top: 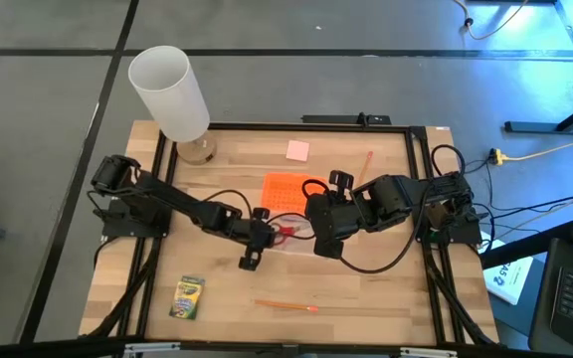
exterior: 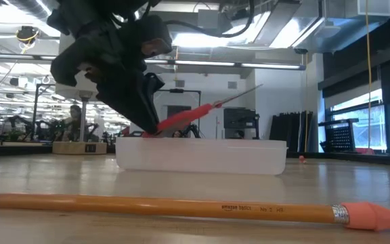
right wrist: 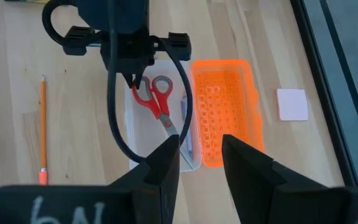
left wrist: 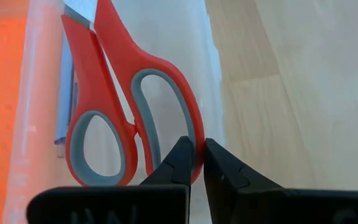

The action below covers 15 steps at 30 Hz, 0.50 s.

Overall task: Pack school essentials
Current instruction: Put the scissors into the orange supply box

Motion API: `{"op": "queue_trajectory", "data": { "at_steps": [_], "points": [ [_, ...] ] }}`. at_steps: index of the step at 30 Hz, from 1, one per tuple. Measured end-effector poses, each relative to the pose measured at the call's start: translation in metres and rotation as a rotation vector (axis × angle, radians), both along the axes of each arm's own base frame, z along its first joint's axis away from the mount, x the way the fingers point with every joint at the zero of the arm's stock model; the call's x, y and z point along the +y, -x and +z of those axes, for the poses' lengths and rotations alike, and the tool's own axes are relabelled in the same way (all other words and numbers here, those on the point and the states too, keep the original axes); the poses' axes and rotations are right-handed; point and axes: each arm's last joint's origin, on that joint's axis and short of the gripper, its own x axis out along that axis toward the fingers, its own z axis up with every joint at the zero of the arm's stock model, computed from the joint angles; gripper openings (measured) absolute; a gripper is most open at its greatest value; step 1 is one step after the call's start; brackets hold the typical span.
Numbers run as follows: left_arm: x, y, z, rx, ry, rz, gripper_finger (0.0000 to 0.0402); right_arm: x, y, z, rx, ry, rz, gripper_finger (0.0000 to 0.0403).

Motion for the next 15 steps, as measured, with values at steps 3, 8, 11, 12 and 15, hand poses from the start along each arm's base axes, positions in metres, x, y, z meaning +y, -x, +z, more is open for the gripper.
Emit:
{"op": "queue_trajectory", "data": {
  "at_steps": [3, 8, 11, 12, 15],
  "points": [
    [0.004, -0.001, 0.0, -0.003, -0.011, -0.002, 0.0012, 0.0, 0.0, 0.0, 0.0, 0.0, 0.0, 0.0123],
    [0.008, -0.001, -0.001, 0.018, -0.005, -0.024, 0.0012, 0.0, 0.0, 0.0, 0.0, 0.0, 0.0, 0.0123],
    [0.01, 0.0, -0.002, 0.034, -0.009, -0.021, 0.0012, 0.0, 0.0, 0.0, 0.0, 0.0, 0.0, 0.0123],
    [0.011, 0.001, -0.002, 0.04, -0.011, -0.019, 0.0012, 0.0, 0.0, 0.0, 0.001, 0.0, 0.001, 0.0123],
    [0.013, 0.0, -0.002, 0.034, -0.013, -0.009, 0.0012, 0.0, 0.0, 0.0, 0.001, 0.0, 0.001, 0.0123]
  ]
}}
